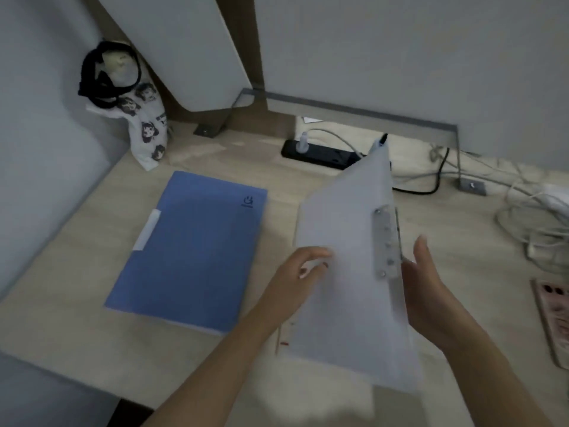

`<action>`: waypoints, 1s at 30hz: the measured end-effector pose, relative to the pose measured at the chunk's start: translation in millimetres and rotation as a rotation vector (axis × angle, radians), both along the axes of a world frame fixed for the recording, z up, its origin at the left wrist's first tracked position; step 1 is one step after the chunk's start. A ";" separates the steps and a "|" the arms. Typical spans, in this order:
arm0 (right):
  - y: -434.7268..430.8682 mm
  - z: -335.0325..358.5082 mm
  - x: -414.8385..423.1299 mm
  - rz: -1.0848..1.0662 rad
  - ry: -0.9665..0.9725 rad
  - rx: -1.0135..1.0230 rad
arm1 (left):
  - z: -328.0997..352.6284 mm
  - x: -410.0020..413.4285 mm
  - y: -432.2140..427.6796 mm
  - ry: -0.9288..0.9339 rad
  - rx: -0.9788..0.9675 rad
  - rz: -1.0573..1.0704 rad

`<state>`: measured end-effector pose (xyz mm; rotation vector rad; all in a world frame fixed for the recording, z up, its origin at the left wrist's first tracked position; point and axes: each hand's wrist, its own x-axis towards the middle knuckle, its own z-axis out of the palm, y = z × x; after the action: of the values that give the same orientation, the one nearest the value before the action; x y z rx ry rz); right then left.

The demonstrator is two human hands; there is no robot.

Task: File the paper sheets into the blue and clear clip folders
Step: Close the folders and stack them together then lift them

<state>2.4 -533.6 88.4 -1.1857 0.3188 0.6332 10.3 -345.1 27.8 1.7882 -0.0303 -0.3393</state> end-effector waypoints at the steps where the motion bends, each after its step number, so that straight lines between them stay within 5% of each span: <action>1: -14.5 -4.6 -3.7 -0.037 0.002 -0.027 | -13.1 0.4 -8.3 -0.022 0.101 0.023; 4: -46.4 -38.3 -12.5 -0.209 -0.036 -0.229 | -43.5 -0.8 -24.9 0.098 0.379 0.107; 7: -65.6 -77.3 -17.8 -0.316 -0.003 -0.514 | -60.6 -4.1 -36.4 0.279 0.391 0.154; 12: -71.0 -123.8 -22.3 -0.182 0.031 -0.898 | -65.3 -6.2 -41.8 0.256 0.437 0.167; 24: -41.2 -117.9 -15.8 0.202 0.068 -1.416 | -67.9 -0.3 -28.2 0.157 0.683 0.008; 30: 30.2 -100.8 6.6 0.073 -0.249 -1.388 | -57.9 19.6 37.0 -0.024 0.687 0.073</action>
<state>9.0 -503.4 -12.4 -2.5823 0.5230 0.2501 29.9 -308.1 -30.1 2.4652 0.1520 -0.2936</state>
